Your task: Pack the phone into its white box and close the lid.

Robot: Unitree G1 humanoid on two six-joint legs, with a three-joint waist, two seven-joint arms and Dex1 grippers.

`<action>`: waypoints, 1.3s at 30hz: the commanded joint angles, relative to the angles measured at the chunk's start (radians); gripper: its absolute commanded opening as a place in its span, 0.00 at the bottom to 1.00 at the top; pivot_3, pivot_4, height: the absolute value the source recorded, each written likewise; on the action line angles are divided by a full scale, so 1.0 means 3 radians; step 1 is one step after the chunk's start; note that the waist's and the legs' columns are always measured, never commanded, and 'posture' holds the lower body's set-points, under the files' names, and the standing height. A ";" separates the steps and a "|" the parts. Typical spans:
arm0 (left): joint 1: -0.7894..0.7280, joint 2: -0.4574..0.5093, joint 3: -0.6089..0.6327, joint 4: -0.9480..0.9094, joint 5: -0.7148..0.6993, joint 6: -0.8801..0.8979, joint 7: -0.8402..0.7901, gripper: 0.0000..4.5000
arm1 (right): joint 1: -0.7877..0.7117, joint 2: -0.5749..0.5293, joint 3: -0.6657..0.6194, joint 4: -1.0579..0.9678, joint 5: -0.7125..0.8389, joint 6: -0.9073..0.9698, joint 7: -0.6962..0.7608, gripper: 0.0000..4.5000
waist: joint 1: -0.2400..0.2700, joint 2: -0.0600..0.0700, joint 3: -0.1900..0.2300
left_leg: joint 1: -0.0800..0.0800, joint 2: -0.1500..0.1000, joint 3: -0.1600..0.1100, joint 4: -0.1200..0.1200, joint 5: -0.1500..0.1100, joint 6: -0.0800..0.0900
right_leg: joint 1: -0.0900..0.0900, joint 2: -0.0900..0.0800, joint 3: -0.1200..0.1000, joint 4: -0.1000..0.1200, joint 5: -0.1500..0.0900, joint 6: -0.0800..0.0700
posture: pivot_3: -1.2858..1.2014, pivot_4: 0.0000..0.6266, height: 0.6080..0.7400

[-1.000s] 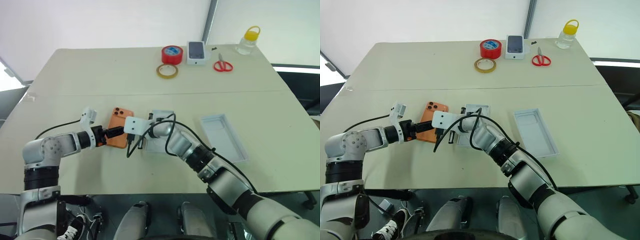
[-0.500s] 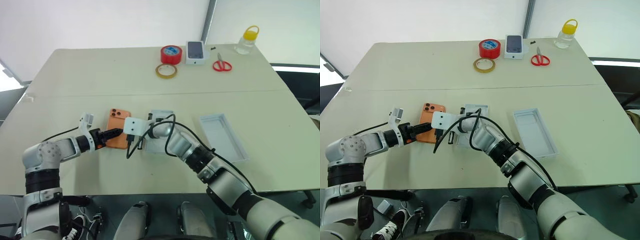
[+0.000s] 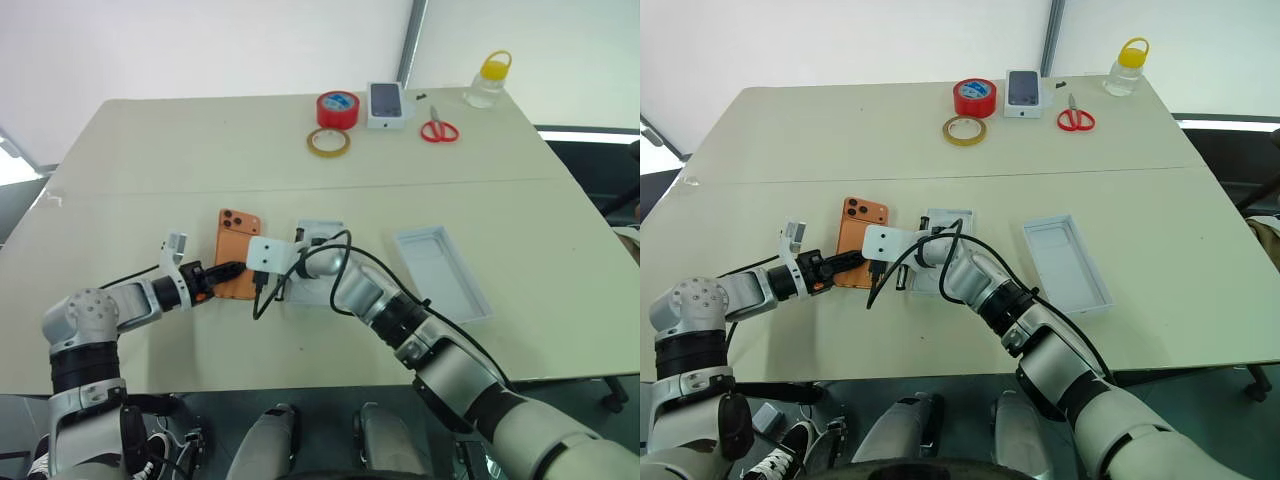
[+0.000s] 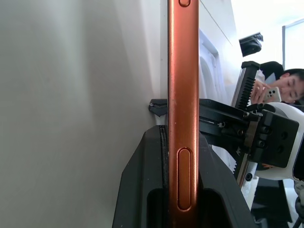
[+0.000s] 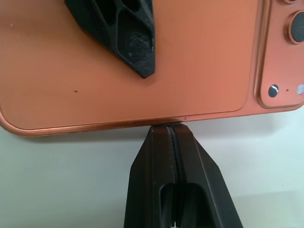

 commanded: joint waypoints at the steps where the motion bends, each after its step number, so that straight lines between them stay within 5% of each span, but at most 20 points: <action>1: 0.0012 -0.0105 0.0162 -0.0019 -0.0135 0.0097 0.0120 0.01 | 0.0051 0.0018 -0.0212 -0.0190 0.0147 -0.0091 -0.0047 0.00 | 0.0002 0.0000 0.0000 | 0.0000 0.0000 0.0000 0.0000 0.0000 0.0000 | 0.0000 0.0000 0.0000 0.0000 0.0000 0.0000 | 0.52 0.24 1.00; 4: -0.0024 -0.0168 0.0348 -0.0011 -0.0245 0.0135 0.0196 0.01 | 0.0084 0.0026 -0.0360 -0.0338 0.0330 -0.0083 0.0050 0.00 | -0.0006 -0.0005 0.0003 | -0.0005 0.0000 -0.0001 0.0001 0.0000 0.0000 | -0.0002 0.0000 -0.0001 0.0000 0.0000 0.0000 | 0.52 0.24 1.00; 7: 0.0037 -0.0289 0.0608 -0.0163 -0.0345 -0.0125 0.0268 0.01 | 0.0211 -0.0076 -0.0871 -0.0906 0.1073 0.0346 0.0550 0.00 | -0.0012 -0.0010 0.0008 | -0.0008 0.0001 -0.0001 0.0002 0.0000 -0.0001 | -0.0004 0.0000 -0.0001 0.0001 0.0000 0.0000 | 0.52 0.24 1.00; 13: 0.0172 -0.0427 0.0636 -0.0400 -0.0464 -0.0259 0.0363 0.00 | 0.0750 -0.0909 -0.0768 -0.1787 0.1340 0.0061 0.1335 0.63 | 0.0003 -0.0015 0.0007 | -0.0010 0.0001 -0.0001 0.0002 -0.0003 0.0004 | -0.0001 -0.0001 -0.0003 -0.0009 0.0000 0.0001 | 0.52 0.24 1.00; 19: 0.0078 -0.0490 0.0690 -0.0363 -0.0667 -0.0196 0.0525 0.00 | 0.1103 -0.1438 -0.0673 -0.1925 0.1287 -0.0480 0.1636 0.63 | -0.0009 -0.0019 0.0011 | -0.0010 0.0003 -0.0001 0.0002 -0.0009 0.0014 | 0.0010 0.0000 -0.0003 -0.0006 0.0001 0.0000 | 0.52 0.24 1.00; 30: 0.0078 -0.0471 0.0524 -0.0454 -0.0715 -0.0221 0.0640 0.00 | 0.1198 -0.1461 -0.0520 -0.1714 0.1066 -0.0646 0.1448 0.63 | 0.0018 -0.0025 0.0015 | -0.0010 0.0003 -0.0001 0.0004 -0.0002 0.0004 | 0.0012 -0.0001 -0.0003 -0.0008 0.0001 0.0000 | 0.52 0.24 1.00; 33: 0.0085 -0.0478 0.0510 -0.0490 -0.0747 -0.0228 0.0676 0.00 | 0.1201 -0.1462 -0.0514 -0.1671 0.1031 -0.0649 0.1429 0.43 | 0.0020 -0.0027 0.0016 | -0.0010 0.0002 -0.0001 0.0004 -0.0002 0.0003 | 0.0013 -0.0001 -0.0003 -0.0008 0.0001 0.0000 | 0.52 0.24 1.00; 36: 0.0076 -0.0464 0.0500 -0.0508 -0.0779 -0.0218 0.0709 0.00 | 0.1213 -0.1452 -0.0520 -0.1652 0.1025 -0.0654 0.1405 0.07 | 0.0015 -0.0027 0.0016 | -0.0010 0.0003 -0.0001 0.0003 -0.0002 0.0003 | 0.0013 0.0000 -0.0003 -0.0008 0.0001 0.0000 | 0.52 0.24 1.00; 39: 0.0065 -0.0466 0.0479 -0.0534 -0.0766 -0.0284 0.0734 0.00 | 0.1214 -0.1458 -0.0505 -0.1635 0.1005 -0.0664 0.1405 0.00 | 0.0014 -0.0027 0.0016 | -0.0009 0.0003 -0.0001 0.0003 -0.0002 0.0003 | 0.0013 0.0000 -0.0003 -0.0008 0.0001 0.0000 | 0.52 0.24 1.00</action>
